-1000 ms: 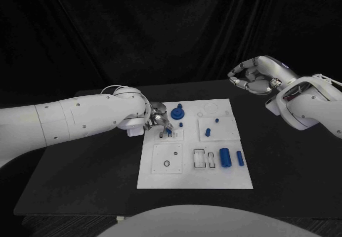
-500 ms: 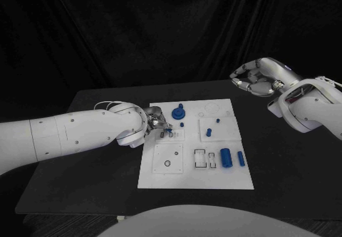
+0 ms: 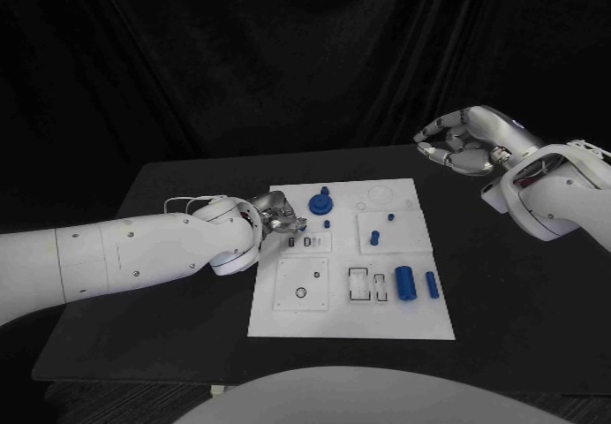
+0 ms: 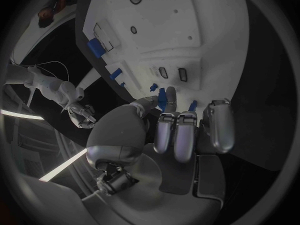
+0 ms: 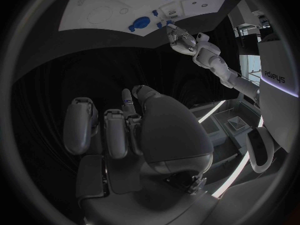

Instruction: Assemble the parts on the task board

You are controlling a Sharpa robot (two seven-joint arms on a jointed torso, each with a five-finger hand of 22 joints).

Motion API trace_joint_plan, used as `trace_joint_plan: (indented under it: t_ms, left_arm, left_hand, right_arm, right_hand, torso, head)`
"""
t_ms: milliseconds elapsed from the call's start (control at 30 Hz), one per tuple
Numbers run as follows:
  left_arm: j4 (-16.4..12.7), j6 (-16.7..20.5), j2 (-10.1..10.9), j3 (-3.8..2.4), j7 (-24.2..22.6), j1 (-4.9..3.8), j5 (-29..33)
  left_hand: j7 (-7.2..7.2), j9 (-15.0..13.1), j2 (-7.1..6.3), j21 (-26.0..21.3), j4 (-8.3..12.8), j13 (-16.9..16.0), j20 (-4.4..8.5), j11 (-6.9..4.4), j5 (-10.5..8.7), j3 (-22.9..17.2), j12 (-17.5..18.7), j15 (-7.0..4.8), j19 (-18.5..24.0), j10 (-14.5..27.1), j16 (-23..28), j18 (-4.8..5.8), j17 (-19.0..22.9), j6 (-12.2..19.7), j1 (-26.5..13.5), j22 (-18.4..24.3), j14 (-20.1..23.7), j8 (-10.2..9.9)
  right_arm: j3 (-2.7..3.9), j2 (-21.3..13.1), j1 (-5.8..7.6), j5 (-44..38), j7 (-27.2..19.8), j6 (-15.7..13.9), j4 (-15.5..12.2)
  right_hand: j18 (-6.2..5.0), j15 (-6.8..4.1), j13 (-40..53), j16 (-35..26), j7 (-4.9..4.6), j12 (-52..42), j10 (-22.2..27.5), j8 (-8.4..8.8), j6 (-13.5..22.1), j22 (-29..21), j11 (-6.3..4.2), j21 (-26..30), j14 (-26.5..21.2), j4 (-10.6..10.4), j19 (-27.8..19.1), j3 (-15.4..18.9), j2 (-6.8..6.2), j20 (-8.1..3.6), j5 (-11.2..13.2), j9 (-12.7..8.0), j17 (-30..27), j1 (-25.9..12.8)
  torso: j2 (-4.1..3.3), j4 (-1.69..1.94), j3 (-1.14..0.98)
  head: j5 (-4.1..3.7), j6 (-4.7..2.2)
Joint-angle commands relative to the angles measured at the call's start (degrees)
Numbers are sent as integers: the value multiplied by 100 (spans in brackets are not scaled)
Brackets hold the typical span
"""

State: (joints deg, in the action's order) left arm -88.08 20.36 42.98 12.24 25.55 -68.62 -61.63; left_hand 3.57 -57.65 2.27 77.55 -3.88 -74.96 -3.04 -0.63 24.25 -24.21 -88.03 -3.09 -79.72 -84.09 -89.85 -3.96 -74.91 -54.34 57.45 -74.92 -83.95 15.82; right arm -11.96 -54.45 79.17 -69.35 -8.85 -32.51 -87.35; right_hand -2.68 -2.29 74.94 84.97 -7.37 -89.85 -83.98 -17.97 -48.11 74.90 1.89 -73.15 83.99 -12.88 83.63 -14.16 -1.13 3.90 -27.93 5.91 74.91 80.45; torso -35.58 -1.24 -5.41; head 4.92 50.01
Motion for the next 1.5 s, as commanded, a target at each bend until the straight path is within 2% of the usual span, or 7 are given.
trace_joint_plan:
  t_ms: [33, 333, 733, 800, 900, 1167, 1500]
  left_arm:
    - [-31, 187, 8, -3, -84, 23, -166]
    - [-113, -169, 48, -2, 49, 51, -173]
    - [-80, -453, 20, -2, 84, 95, -174]
    - [-60, -482, 2, -2, 80, 106, -174]
    - [-36, -514, -24, -2, 76, 127, -174]
    - [30, -544, -99, -2, 40, 178, -174]
    - [50, -572, -134, -3, -2, 192, -174]
  left_hand:
    - [-49, -12, -28, 21, -35, -1357, 0, -37, 25, 5, -31, -50, -45, -463, -15, 61, -1509, -13, 30, -1023, -605, 38]
    - [-53, -24, -47, 1, -84, -1352, 9, -41, -11, 38, -26, -57, -44, -461, -15, 58, -1509, -13, 11, -1018, -605, 51]
    - [-75, -52, -55, -12, -170, -1353, 23, -58, -120, 90, -25, -69, -55, -464, -15, 59, -1509, -78, -13, -1020, -605, 102]
    - [-77, -54, -55, -16, -186, -1355, 25, -60, -139, 99, -27, -71, -55, -466, -15, 58, -1509, -82, -19, -1020, -605, 105]
    - [-78, -55, -54, -27, -197, -1347, 26, -61, -152, 104, -18, -73, -49, -460, -15, 56, -1509, -85, -23, -1016, -605, 108]
    - [-80, -55, -44, -31, -224, -1347, 29, -63, -179, 111, -17, -75, -50, -460, -15, 56, -1509, -89, -31, -1017, -605, 110]
    - [-80, -53, -38, -33, -242, -1344, 30, -63, -201, 116, -13, -76, -51, -457, -15, 56, -1509, -85, -34, -1018, -605, 107]
  right_arm:
    - [5, 8, -17, -7, 117, -66, 1]
    - [5, 24, -20, -7, 136, -44, 9]
    - [5, 23, -22, -7, 151, -10, 6]
    - [5, 20, -22, -7, 154, -4, 6]
    - [5, 13, -22, -7, 158, 4, 3]
    - [5, -10, -22, -7, 168, 30, 0]
    - [5, -8, -26, -7, 181, 51, 12]
  right_hand:
    - [-116, 44, 1505, -36, 10, -14, -601, 39, 34, 996, 47, 44, 404, 16, -32, -28, -17, 30, -38, -9, 573, 51]
    - [-121, 47, 1485, -47, 6, -7, -589, 38, 31, 989, 52, 69, 400, 24, -41, -38, -10, 32, -46, -9, 555, 59]
    - [-126, 50, 1456, -62, 3, 3, -572, 35, 24, 980, 56, 97, 395, 32, -51, -48, -6, 34, -51, -8, 530, 66]
    - [-126, 50, 1456, -62, 3, 3, -572, 35, 24, 980, 56, 97, 395, 32, -51, -48, -6, 34, -51, -8, 530, 66]
    - [-127, 52, 1455, -68, 3, 3, -571, 31, 17, 978, 57, 103, 392, 37, -54, -54, -3, 36, -53, -7, 521, 70]
    - [-138, 53, 1417, -97, 3, 17, -548, 27, 8, 964, 57, 152, 381, 45, -72, -61, -1, 37, -54, -5, 471, 76]
    - [-145, 53, 1394, -116, 3, 25, -534, 25, 5, 954, 58, 186, 374, 51, -85, -65, -2, 38, -53, -5, 441, 80]
  torso:
    - [9, 3, -5]
    - [6, 4, -19]
    - [9, 2, -22]
    - [10, 5, -22]
    - [6, 1, -10]
    - [8, 4, -12]
    - [9, 2, -12]
  head:
    - [2, -1]
    - [22, -1]
    - [24, -1]
    - [20, -1]
    - [18, -1]
    - [5, -1]
    - [18, -1]
